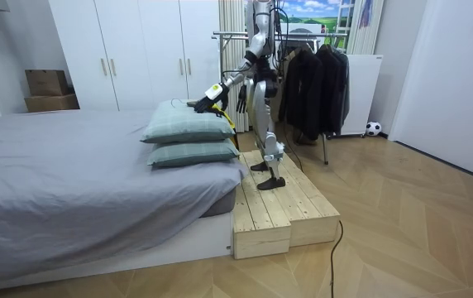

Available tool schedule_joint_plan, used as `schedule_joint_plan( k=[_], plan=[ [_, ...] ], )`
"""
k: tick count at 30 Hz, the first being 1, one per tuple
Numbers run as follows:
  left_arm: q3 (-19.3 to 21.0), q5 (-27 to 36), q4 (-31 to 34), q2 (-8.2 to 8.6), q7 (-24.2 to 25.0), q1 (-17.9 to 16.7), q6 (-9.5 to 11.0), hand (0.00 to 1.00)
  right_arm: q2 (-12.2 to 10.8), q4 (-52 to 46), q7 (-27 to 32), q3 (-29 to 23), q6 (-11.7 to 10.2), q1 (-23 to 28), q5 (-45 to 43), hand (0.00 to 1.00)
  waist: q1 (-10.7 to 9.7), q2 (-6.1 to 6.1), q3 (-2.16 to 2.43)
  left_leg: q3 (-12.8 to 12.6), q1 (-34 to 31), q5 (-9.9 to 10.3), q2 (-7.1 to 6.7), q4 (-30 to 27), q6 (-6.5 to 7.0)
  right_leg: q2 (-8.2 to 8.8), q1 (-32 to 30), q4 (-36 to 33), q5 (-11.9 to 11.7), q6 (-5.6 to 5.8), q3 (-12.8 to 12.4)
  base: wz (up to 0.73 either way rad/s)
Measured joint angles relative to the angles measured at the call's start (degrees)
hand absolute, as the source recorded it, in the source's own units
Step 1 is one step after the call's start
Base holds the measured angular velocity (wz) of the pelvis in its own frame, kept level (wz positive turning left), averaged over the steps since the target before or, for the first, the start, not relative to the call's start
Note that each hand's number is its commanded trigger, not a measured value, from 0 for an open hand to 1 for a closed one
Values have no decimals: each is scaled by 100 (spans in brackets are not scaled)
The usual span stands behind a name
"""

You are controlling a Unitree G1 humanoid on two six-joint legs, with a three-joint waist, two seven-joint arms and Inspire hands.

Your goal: Hang clothes

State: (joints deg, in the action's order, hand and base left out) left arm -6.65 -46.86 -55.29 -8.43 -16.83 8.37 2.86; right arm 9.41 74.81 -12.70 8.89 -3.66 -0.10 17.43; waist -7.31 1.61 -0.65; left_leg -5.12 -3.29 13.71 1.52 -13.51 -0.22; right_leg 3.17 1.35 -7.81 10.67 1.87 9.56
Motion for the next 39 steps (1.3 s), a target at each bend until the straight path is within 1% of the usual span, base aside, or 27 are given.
schedule_joint_plan(
  k=[9,17,19,21,25,28,30,32,37,39],
  plan=[
    [87,1,-340,0,152,323,-1,0,2,100,-67,8,2,-102,-23,0,-7,-8,1,-38,-16,-1,9,-2,0,0,-44,-13,0,-1,-40,-2],
    [122,5,-436,-9,197,388,0,0,3,113,-116,-3,0,-117,-23,0,-22,2,5,-90,-145,-20,17,3,11,2,-239,-98,-1,-1,-85,-4],
    [121,9,-498,-7,159,398,7,0,0,143,-122,-2,1,-127,-22,0,-26,22,-1,-92,-129,-25,17,14,7,1,-233,-98,-1,-1,-89,0],
    [103,25,-670,-10,97,492,22,0,-15,193,-121,16,3,-170,-23,0,-20,61,-14,-95,-126,-26,25,14,6,-7,-233,-97,-1,-1,-98,0],
    [97,43,-804,-32,73,581,21,0,-27,220,-121,123,7,-219,-31,0,-15,135,-14,-126,-129,-26,40,13,6,-17,-242,-96,-6,-10,-111,-2],
    [97,57,-832,-80,73,593,24,0,-56,294,-111,125,20,-253,-55,0,-8,213,2,-127,-164,-26,52,-5,5,-28,-265,-95,-12,-19,-105,0],
    [78,185,-831,-123,74,616,22,0,-84,298,-72,190,88,-297,-34,0,-6,265,-1,-134,-184,-29,66,-14,0,-36,-287,-95,-23,-32,-104,0],
    [78,247,-832,-133,76,629,15,0,-89,297,-31,283,126,-322,-8,0,-6,288,0,-138,-184,-30,74,-18,-2,-41,-288,-95,-31,-42,-105,0],
    [74,264,-857,-135,81,652,9,0,-100,294,90,370,129,-337,19,0,2,306,0,-139,-183,-33,77,-24,-7,-43,-284,-97,-34,-47,-104,0],
    [70,412,-893,-138,83,685,12,0,-115,294,130,396,129,-340,25,0,4,326,0,-140,-180,-36,78,-24,-12,-43,-279,-97,-34,-47,-103,0]
  ],
)
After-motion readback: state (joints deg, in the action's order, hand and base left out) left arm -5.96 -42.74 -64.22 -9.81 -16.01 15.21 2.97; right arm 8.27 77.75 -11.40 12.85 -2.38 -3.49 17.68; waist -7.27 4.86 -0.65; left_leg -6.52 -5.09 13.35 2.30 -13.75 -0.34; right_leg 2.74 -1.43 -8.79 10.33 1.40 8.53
